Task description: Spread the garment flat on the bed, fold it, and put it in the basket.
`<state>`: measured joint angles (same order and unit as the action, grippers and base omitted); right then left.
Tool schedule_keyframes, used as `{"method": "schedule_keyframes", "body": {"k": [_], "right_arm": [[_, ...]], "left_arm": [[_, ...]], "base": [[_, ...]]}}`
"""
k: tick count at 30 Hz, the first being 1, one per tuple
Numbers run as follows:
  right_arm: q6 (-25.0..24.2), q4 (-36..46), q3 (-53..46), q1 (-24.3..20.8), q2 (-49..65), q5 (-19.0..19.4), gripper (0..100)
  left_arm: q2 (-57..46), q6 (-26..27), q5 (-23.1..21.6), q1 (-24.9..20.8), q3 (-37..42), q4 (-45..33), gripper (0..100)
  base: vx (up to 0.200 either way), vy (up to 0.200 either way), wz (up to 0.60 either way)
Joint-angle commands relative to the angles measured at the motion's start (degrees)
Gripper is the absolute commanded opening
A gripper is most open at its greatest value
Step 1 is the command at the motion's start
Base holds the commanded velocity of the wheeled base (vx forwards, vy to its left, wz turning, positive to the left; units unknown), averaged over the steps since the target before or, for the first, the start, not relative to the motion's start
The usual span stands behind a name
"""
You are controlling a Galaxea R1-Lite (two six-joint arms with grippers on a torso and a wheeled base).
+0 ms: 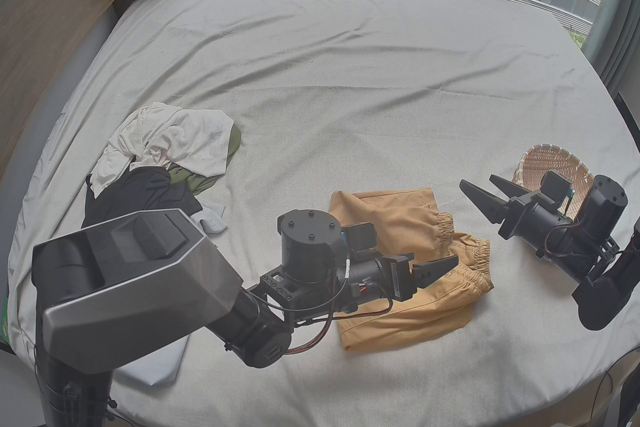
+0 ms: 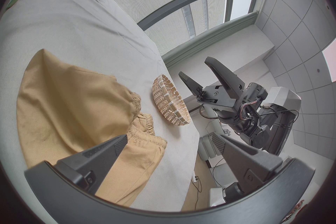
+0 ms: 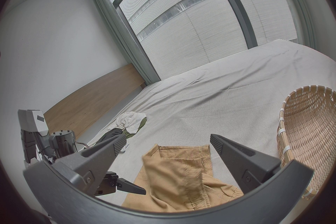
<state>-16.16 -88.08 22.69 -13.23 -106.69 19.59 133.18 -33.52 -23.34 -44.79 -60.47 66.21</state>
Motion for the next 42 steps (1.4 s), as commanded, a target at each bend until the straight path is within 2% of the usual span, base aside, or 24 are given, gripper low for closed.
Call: {"method": "schedule_keyframes", "body": {"k": [1,8,13,18,21,22,24,27,42], "right_arm": [[-0.01,-0.08,-0.19,-0.13,-0.18,0.01,100],[-0.01,0.01,-0.54,-0.31,-0.97,0.01,100],[0.17,-0.08,0.08,-0.04,-6.77,0.10,100],[0.26,-0.08,2.63,-0.31,-11.61,0.10,100],[0.34,-0.08,3.77,-0.31,-13.01,0.10,100],[0.52,-0.08,6.93,-0.84,-16.35,0.10,100],[0.70,-0.08,9.57,-1.10,-18.99,0.01,100],[1.22,-0.08,11.41,-0.92,-22.68,0.01,100],[1.22,-0.08,11.59,-1.10,-23.65,0.01,100]], "left_arm": [[-1.61,1.36,0.58,0.40,0.96,-0.03,100],[-8.47,3.03,2.43,1.63,8.26,0.59,100],[-15.67,3.03,2.43,6.03,15.29,0.77,100],[-24.37,2.50,1.64,14.82,23.02,0.68,100],[-26.66,1.97,1.28,16.66,25.05,0.77,100],[-29.47,0.04,0.58,18.51,27.95,0.77,100],[-31.23,-1.90,-0.03,18.77,29.70,0.85,100],[-31.76,-4.71,-0.65,20.09,31.64,2.61,100],[-24.99,-5.15,-0.21,25.45,32.52,14.48,100]], "base": [[0.000,0.000,0.00],[0.000,0.000,0.00],[0.000,0.000,0.00],[0.000,0.000,0.00],[0.000,0.000,0.00],[0.000,0.000,0.00],[0.000,0.000,0.00],[0.000,0.000,0.00],[0.000,0.000,0.00]]}}
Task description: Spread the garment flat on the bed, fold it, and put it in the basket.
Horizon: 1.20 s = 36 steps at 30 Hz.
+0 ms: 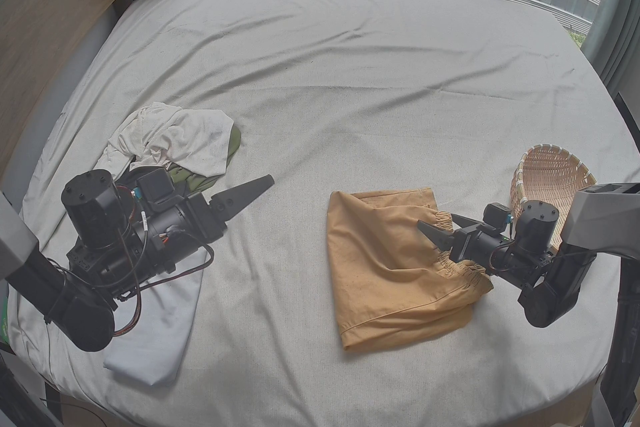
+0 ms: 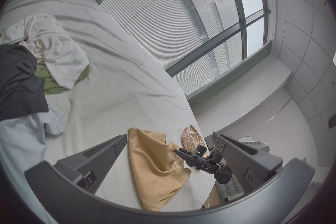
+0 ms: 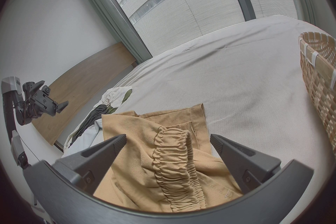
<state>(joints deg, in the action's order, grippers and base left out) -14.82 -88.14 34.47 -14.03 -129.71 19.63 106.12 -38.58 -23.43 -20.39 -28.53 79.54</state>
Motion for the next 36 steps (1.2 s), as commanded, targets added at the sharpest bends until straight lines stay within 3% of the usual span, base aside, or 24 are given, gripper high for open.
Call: {"method": "schedule_keyframes", "body": {"k": [1,18,26,36], "right_arm": [[-0.21,-0.02,-0.29,-0.29,-0.55,-0.03,0],[-0.03,-0.02,-8.37,0.32,10.97,-0.29,0],[0.50,-0.02,-10.48,6.21,11.58,-0.55,0],[0.67,0.25,-11.62,7.70,10.62,-0.82,0]], "left_arm": [[2.16,-0.09,-0.12,1.06,0.58,1.14,100],[9.54,-0.09,0.14,0.44,1.72,8.52,100],[9.98,-0.09,0.14,0.18,1.98,9.05,100],[9.98,0.00,0.14,-0.44,2.42,9.05,100]], "base": [[0.000,0.000,0.00],[0.000,0.000,0.00],[0.000,0.000,0.00],[0.000,0.000,0.00]]}}
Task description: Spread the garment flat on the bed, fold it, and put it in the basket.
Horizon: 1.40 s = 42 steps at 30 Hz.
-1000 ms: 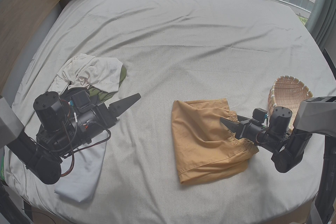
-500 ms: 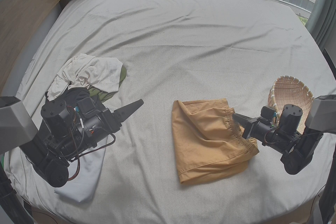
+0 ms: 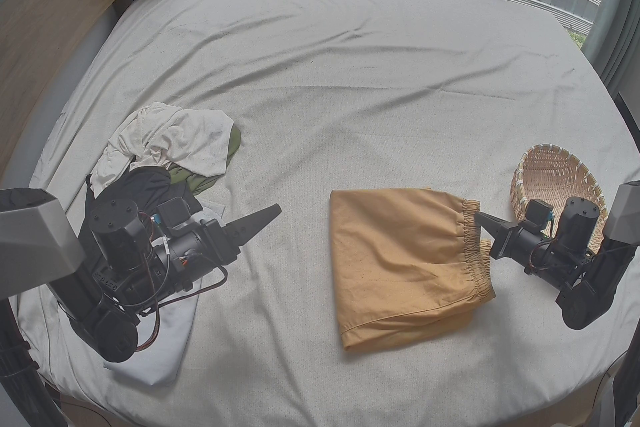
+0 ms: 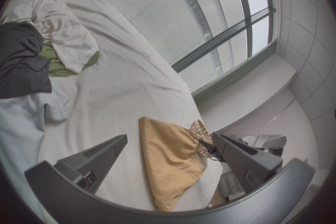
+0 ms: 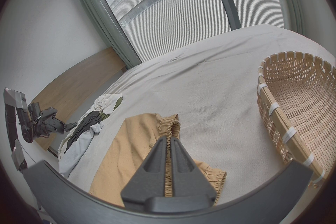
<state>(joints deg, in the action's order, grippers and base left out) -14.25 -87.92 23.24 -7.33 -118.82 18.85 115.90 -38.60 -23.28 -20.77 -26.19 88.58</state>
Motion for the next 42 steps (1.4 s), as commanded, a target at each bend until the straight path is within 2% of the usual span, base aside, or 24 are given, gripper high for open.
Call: {"method": "schedule_keyframes", "body": {"k": [1,9,10,14,18,25,30,31,34,37,42], "right_arm": [[0.10,0.20,-0.38,1.26,-0.27,-0.04,0],[1.16,0.03,-1.17,2.05,-1.76,0.05,0],[1.16,0.03,-1.17,1.97,-1.76,0.05,100],[0.98,-0.15,-1.26,1.79,-1.50,-0.21,100],[1.07,0.03,-3.99,1.35,1.49,-3.55,100],[0.45,0.12,-11.90,0.38,5.44,-6.45,100],[-5.70,-0.15,-19.81,0.12,5.18,-6.37,100],[-5.70,-0.15,-19.81,0.12,5.18,-6.37,100],[-10.01,-0.06,-21.65,-0.50,4.12,-6.10,100],[-12.12,-0.06,-21.92,-0.76,1.84,-5.75,100],[-12.47,-0.15,-21.92,-0.94,-0.45,-5.31,100]], "left_arm": [[0.21,0.01,-0.01,-0.06,0.08,0.02,100],[0.47,0.01,0.08,-0.23,0.08,0.02,100],[0.47,0.10,0.08,-0.23,0.08,0.02,100],[0.38,0.10,0.26,-0.41,0.08,0.10,100],[-0.06,0.28,0.34,-0.50,0.17,0.10,100],[-0.41,0.28,1.05,-1.02,-0.01,0.10,100],[-0.41,0.36,1.14,-1.82,-0.01,0.10,100],[-0.41,0.36,1.14,-1.82,-0.01,0.10,100],[-0.32,0.36,1.14,-1.82,-0.01,0.10,100],[-0.23,0.36,1.14,-1.82,-0.01,0.10,100],[-0.06,0.45,1.14,-1.82,0.08,0.10,100]], "base": [[0.000,0.000,0.00],[0.000,0.000,0.00],[0.000,0.000,0.00],[0.000,0.000,0.00],[0.000,0.000,0.00],[0.000,0.000,0.00],[0.000,0.000,0.00],[0.000,0.000,0.00],[0.000,0.000,0.00],[0.000,0.000,0.00],[0.000,0.000,0.00]]}}
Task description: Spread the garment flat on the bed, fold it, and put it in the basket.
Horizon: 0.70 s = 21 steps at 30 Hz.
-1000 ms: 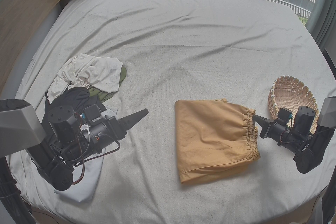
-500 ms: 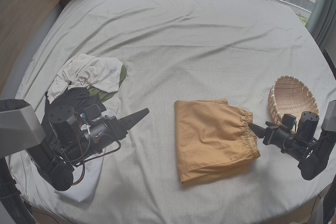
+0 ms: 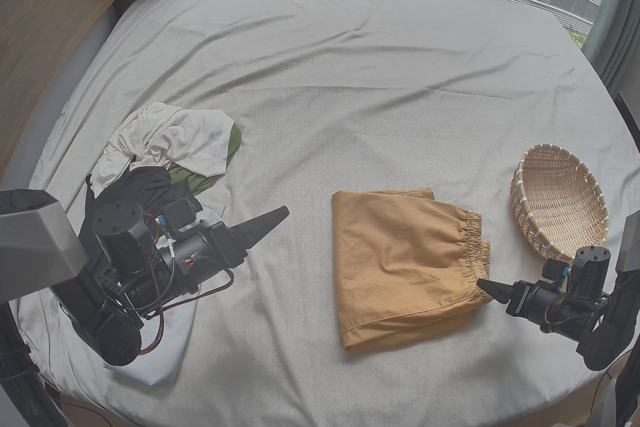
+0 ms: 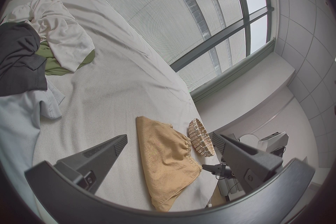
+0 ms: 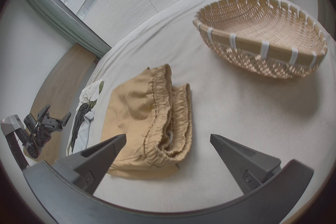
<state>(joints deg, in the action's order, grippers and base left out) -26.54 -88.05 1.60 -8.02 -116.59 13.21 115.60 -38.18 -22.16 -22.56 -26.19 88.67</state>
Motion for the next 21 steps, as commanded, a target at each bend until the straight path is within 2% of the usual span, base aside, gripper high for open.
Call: {"method": "schedule_keyframes", "body": {"k": [1,4,8,21], "right_arm": [[-0.18,-0.01,-0.28,-0.24,-2.68,0.32,100],[-1.23,-0.01,-0.19,-0.50,-2.94,0.94,100],[-5.72,-0.01,0.60,-2.53,-3.03,1.02,100],[-7.83,-0.01,5.17,-5.16,-8.65,0.94,100]], "left_arm": [[0.24,0.04,0.01,-0.02,0.08,0.01,100],[0.32,0.04,0.01,-0.11,0.08,0.01,100],[0.32,0.04,0.01,-0.11,0.08,0.01,100],[0.06,0.04,0.01,-0.02,0.08,0.01,100]], "base": [[0.000,0.000,0.00],[0.000,0.000,0.00],[0.000,0.000,0.00],[0.000,0.000,0.00]]}}
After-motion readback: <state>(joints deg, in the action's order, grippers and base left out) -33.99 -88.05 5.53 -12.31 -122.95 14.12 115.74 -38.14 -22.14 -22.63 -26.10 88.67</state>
